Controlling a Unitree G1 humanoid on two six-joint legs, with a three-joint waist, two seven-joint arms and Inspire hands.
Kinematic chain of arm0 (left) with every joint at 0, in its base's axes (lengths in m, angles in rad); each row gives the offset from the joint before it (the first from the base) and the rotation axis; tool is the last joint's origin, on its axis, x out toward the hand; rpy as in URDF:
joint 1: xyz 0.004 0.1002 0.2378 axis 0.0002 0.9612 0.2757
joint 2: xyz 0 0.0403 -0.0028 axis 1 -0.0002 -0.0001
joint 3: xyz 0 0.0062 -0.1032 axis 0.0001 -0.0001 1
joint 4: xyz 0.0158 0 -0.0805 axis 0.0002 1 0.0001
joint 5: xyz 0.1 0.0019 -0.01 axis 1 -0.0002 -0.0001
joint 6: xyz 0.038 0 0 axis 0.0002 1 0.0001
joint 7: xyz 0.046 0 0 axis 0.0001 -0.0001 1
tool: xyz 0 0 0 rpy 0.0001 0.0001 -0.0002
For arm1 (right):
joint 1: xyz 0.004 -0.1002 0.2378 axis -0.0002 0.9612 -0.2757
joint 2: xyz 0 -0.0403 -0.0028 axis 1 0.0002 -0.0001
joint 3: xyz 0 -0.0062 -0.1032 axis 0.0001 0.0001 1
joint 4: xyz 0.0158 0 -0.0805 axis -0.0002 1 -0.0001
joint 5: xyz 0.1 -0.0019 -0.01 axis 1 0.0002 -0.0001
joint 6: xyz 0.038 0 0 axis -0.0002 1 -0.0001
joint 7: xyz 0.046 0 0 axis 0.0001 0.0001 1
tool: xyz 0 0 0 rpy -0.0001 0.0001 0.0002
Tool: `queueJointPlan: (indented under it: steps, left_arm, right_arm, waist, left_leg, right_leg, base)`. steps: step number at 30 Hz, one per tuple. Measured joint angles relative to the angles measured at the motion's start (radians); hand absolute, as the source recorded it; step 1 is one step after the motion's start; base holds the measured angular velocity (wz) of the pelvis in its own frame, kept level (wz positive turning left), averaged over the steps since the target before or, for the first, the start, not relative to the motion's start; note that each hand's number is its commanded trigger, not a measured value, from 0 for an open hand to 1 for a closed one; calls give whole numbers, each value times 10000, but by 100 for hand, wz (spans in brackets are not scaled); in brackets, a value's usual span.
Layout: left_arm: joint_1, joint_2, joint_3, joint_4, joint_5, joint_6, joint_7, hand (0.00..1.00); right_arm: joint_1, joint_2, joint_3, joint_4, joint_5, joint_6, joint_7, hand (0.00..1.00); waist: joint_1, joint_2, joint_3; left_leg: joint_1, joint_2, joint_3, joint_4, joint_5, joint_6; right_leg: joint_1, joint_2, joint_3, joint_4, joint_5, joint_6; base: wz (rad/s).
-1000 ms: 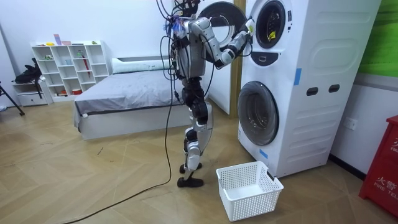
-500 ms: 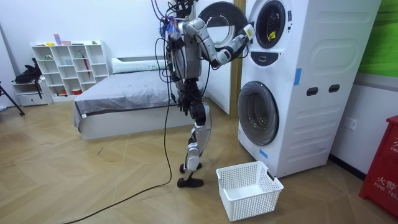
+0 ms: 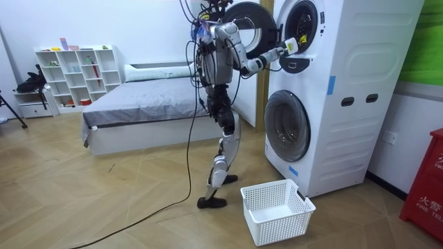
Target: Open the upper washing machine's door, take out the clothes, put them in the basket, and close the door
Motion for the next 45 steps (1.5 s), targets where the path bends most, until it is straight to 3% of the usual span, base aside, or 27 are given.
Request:
queueJointPlan:
  steps: [1, 3, 5, 8, 9, 11, 14, 16, 17, 18, 19, 21, 23, 26, 31, 38, 45]
  left_arm:
    - [-54, 1, -47, 1, -3, 2, 0, 0]
    - [-206, 8, -126, 1, 4, -1, 3, 0]
    - [-381, 47, -253, -33, -15, -22, 30, 0]
    - [-450, 114, -565, -126, 4, -83, 117, 0]
    - [-458, 155, -634, -133, 4, -122, 137, 0]
    - [-458, 266, -670, -134, 2, -207, 314, 0]
    - [-400, 301, -628, -71, 5, -365, 332, 0]
    - [-241, 304, -609, 8, 5, -424, 340, 0]
    - [-204, 303, -612, 11, 12, -414, 340, 0]
    - [-116, 299, -620, 23, 19, -408, 342, 0]
    - [-16, 221, -665, 44, 19, -369, 342, 0]
    - [40, 190, -666, 53, 23, -332, 339, 0]
    - [84, 188, -658, -49, 23, -202, 336, 0]
    - [81, 162, -560, -149, 17, -197, 334, 0]
    - [31, 0, -256, -139, 30, -206, 337, 0]
    - [116, -196, 9, -136, 93, -204, 488, 0]
    - [207, -163, 220, -114, 141, -10, 258, 0]
  right_arm:
    - [157, -8, -17, -166, -2, -46, 5, 0]
    - [236, -49, -35, -165, -19, -67, -21, 0]
    - [358, -40, -41, -166, -75, -95, -27, 0]
    - [604, -40, -232, -163, -330, -155, -23, 0]
    - [715, -42, -339, -164, -331, -217, -19, 0]
    - [784, -26, -542, -188, -374, -304, 40, 0]
    - [898, 4, -657, -200, -700, -320, 91, 0]
    - [897, 7, -642, -202, -788, -321, 101, 0]
    - [893, 7, -643, -199, -787, -322, 101, 0]
    - [880, 1, -643, -197, -784, -332, 121, 0]
    - [884, 10, -642, -187, -758, -382, 183, 0]
    - [885, 12, -595, -198, -754, -517, 280, 0]
    - [863, 10, -479, -204, -716, -582, 455, 0]
    - [775, 10, -393, -204, -699, -523, 548, 0]
    - [119, 19, -717, -212, -626, -447, 560, 0]
    - [-426, -39, -1990, -635, -675, -453, -36, 0]
    - [-707, -258, -2068, -779, -678, -259, -269, 0]
  waist:
    - [-52, 6, 22]
    - [-100, 33, 63]
    - [-146, 70, 95]
    - [-277, 234, 166]
    - [-259, 251, 146]
    - [-278, 319, 160]
    - [-224, 357, 147]
    - [-214, 369, 138]
    - [-209, 374, 136]
    - [-178, 393, 140]
    - [-84, 573, 41]
    - [24, 739, 81]
    - [42, 829, 33]
    - [195, 833, 30]
    - [140, 622, -56]
    - [-42, 448, -36]
    - [-102, 460, -27]
  left_leg:
    - [186, -69, 1, -79, -119, 90]
    - [439, -183, 16, -77, -319, 236]
    - [719, -357, -4, -90, -523, 447]
    - [1229, -462, -349, -330, -637, 674]
    - [1312, -451, -410, -391, -643, 695]
    - [1518, -262, -423, -631, -647, 745]
    - [1811, -135, -418, -897, -643, 754]
    - [2055, -147, -439, -1134, -654, 738]
    - [2111, -153, -460, -1178, -659, 729]
    - [2200, -171, -469, -1250, -680, 692]
    - [2298, -72, -444, -1391, -697, 658]
    - [2485, 45, -336, -1566, -697, 600]
    - [2559, 141, -256, -1659, -687, 518]
    - [2682, 213, -147, -1801, -645, 413]
    - [2646, 372, -58, -1834, -666, 278]
    - [2669, 413, -160, -1987, -689, 246]
    - [2696, 421, -183, -2070, -689, 246]
  right_leg:
    - [-58, -156, -4, 547, -71, 124]
    - [-363, -433, -15, 1774, -77, 176]
    - [-759, -797, -48, 3127, 188, 489]
    - [-1314, -920, 41, 4360, 874, 466]
    - [-1434, -906, 70, 4403, 770, 472]
    - [-2135, -615, 206, 3972, 293, 439]
    - [-2330, -251, 347, 2058, 293, 355]
    - [-2293, -24, 435, 335, 895, 243]
    - [-2278, 58, 451, 140, 1195, 167]
    - [-2208, 165, 557, -123, 2011, 81]
    - [-2037, 316, 575, -437, 2191, 54]
    - [-1786, 459, 585, -798, 2322, -17]
    - [-1712, 572, 596, -938, 2384, -84]
    - [-1697, 679, 732, -978, 2422, -145]
    - [-1734, 816, 756, -1080, 2482, -241]
    - [-1667, 941, 681, -1267, 2485, -246]
    - [-1644, 961, 682, -1403, 2485, -245]
  base:
    - [6]
    - [4]
    - [8]
    - [16]
    - [13]
    - [0]
    - [0]
    - [2]
    - [5]
    - [-4]
    - [-11]
    - [-18]
    - [-13]
    - [-15]
    - [-6]
    - [3]
    - [0]
